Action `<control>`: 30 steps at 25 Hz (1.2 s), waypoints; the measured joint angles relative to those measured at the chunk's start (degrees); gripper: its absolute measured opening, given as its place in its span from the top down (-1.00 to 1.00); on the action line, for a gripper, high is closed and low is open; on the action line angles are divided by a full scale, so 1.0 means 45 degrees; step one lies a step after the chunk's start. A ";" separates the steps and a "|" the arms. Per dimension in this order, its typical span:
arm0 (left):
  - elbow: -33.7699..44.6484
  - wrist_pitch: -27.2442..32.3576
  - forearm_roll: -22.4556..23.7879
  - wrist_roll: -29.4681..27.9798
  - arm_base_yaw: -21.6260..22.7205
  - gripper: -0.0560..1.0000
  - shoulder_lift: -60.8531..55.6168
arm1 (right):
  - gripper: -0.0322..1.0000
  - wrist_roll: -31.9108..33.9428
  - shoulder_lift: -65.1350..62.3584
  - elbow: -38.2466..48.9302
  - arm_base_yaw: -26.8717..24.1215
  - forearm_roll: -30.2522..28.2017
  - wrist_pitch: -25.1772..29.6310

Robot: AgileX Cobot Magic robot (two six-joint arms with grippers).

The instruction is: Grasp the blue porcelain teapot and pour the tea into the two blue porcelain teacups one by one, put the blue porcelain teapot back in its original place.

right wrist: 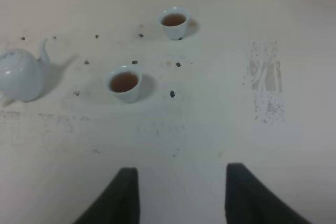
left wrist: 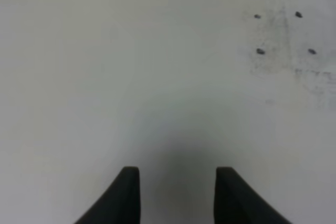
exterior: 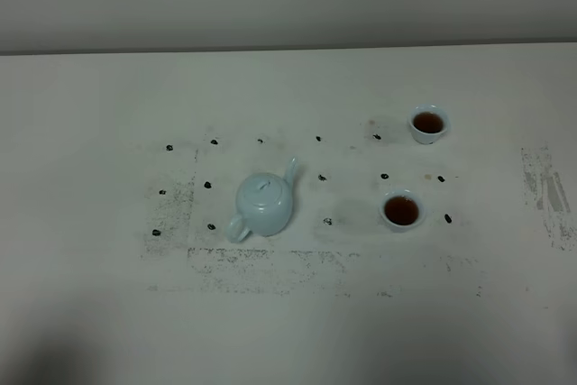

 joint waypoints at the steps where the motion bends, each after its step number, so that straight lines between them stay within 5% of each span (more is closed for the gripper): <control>1: 0.0000 0.0005 0.0013 0.0000 -0.0199 0.20 -0.0177 | 0.15 0.0000 0.0000 0.0000 0.0000 0.0000 0.0000; 19: 0.0000 0.0005 0.0037 0.0004 -0.0550 0.20 -0.0352 | 0.15 0.0000 0.0000 0.0000 0.0000 0.0000 0.0000; 30: 0.0000 0.0005 0.0040 0.0015 -0.2007 0.20 -0.0352 | 0.15 0.0013 0.0000 0.0000 0.0000 0.0000 0.0000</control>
